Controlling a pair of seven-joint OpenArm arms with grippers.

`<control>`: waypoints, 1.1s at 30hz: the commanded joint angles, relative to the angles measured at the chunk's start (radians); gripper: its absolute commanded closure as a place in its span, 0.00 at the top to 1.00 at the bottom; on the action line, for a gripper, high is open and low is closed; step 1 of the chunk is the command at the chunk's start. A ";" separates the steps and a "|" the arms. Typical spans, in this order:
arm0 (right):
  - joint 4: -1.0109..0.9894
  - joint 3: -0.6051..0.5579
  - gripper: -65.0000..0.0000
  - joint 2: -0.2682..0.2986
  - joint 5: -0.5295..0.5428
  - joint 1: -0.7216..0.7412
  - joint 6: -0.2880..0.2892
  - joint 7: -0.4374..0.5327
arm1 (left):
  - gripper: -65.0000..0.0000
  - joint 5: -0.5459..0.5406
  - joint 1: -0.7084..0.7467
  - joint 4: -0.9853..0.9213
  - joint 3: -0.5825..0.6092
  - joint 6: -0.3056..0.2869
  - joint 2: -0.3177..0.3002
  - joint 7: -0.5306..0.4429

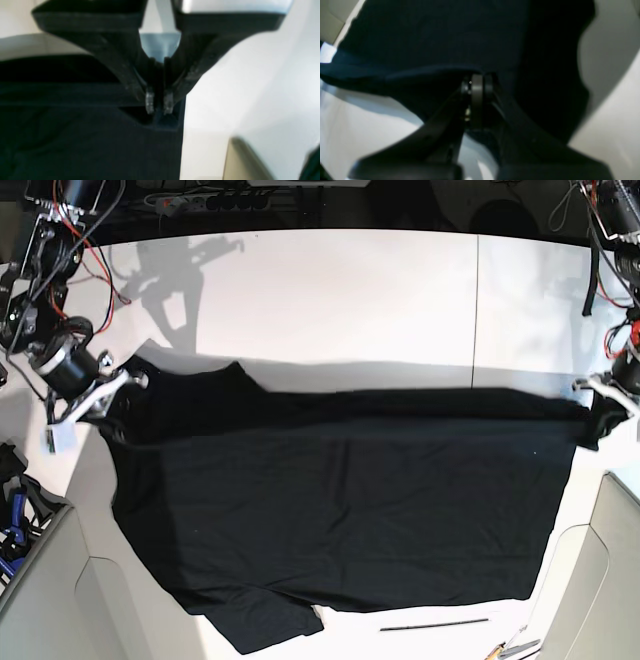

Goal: Fold the T-shirt properly
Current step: 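Lift the shoulders and fold them over toward the hem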

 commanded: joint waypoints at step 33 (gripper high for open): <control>-0.336 0.103 0.58 0.008 -0.087 0.299 0.012 0.007 | 0.41 -0.099 -0.229 -0.202 0.048 0.023 -0.025 0.125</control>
